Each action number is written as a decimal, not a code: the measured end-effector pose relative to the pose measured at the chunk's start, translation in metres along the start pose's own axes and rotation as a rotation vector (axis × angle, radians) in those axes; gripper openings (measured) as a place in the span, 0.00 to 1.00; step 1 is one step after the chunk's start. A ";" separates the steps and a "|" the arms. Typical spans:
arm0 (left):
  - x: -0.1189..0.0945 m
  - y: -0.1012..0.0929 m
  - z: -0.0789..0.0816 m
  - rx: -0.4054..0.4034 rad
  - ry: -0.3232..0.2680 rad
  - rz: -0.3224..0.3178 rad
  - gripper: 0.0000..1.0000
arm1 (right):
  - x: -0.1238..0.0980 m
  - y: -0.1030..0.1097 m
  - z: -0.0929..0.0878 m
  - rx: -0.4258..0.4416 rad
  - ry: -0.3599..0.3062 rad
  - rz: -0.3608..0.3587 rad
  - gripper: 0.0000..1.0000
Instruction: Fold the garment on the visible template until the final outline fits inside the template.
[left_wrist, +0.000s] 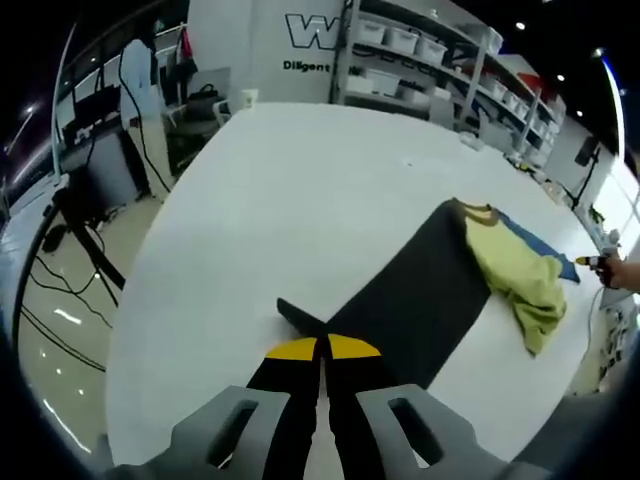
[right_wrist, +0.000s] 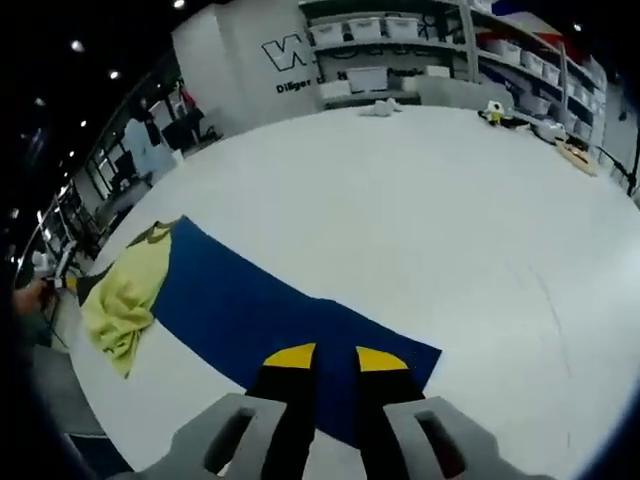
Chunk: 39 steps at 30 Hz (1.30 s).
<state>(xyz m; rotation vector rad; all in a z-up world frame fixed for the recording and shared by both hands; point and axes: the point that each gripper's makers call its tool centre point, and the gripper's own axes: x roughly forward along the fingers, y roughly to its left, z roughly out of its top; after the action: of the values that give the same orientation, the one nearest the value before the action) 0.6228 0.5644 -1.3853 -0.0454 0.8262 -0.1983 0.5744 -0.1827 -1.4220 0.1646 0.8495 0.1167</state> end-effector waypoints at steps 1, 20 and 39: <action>0.000 -0.001 0.000 -0.001 0.000 -0.001 0.00 | 0.002 0.001 -0.001 -0.001 0.001 0.005 0.08; -0.009 0.010 -0.012 -0.010 0.026 0.022 0.00 | -0.009 -0.046 -0.024 -0.147 0.037 -0.167 0.00; 0.003 -0.065 0.026 0.006 -0.062 -0.204 0.00 | -0.012 -0.043 -0.024 -0.130 0.060 -0.172 0.00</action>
<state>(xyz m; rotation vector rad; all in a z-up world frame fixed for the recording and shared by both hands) 0.6331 0.4996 -1.3622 -0.1301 0.7588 -0.3897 0.5501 -0.2242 -1.4375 -0.0341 0.9089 0.0148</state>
